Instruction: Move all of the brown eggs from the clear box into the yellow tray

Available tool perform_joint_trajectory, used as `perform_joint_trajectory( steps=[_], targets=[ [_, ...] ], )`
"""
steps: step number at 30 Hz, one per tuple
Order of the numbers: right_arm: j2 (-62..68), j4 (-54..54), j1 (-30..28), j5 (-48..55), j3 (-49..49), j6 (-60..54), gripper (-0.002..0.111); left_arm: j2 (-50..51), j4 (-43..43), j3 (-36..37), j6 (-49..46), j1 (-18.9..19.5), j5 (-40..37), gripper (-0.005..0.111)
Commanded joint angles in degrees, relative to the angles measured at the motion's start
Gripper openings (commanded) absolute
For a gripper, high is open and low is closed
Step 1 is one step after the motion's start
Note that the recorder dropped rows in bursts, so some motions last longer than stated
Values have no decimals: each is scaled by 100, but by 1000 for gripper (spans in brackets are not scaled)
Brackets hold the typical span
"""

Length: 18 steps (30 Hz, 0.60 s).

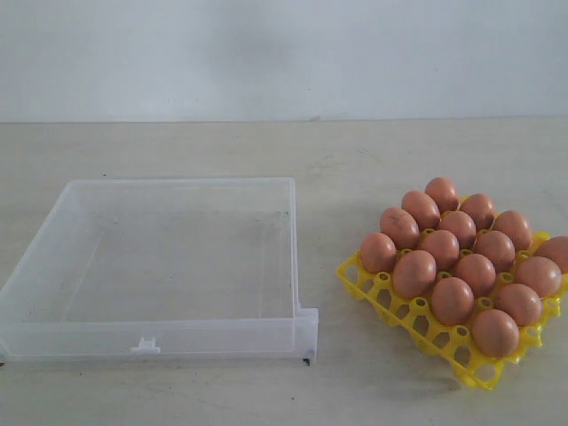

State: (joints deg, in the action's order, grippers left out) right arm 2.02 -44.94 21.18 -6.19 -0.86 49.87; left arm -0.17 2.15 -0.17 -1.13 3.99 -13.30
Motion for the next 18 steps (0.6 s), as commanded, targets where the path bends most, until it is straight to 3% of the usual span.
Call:
perform_joint_trajectory(
  steps=[1, 8, 15, 18],
  targets=[
    [-14, 208, -1, -4, 16, -238, 0, 17, -12, 17, -3, 5, 0, -4],
    [-14, 336, -1, 47, 16, -268, 0, 17, -12, 17, -3, 5, 0, -4],
    [-14, 2535, -1, 101, 16, -2543, 0, 17, -12, 17, -3, 5, 0, -4],
    [-14, 2972, -1, 154, 16, -3134, 0, 17, -12, 17, -3, 5, 0, -4]
  ],
)
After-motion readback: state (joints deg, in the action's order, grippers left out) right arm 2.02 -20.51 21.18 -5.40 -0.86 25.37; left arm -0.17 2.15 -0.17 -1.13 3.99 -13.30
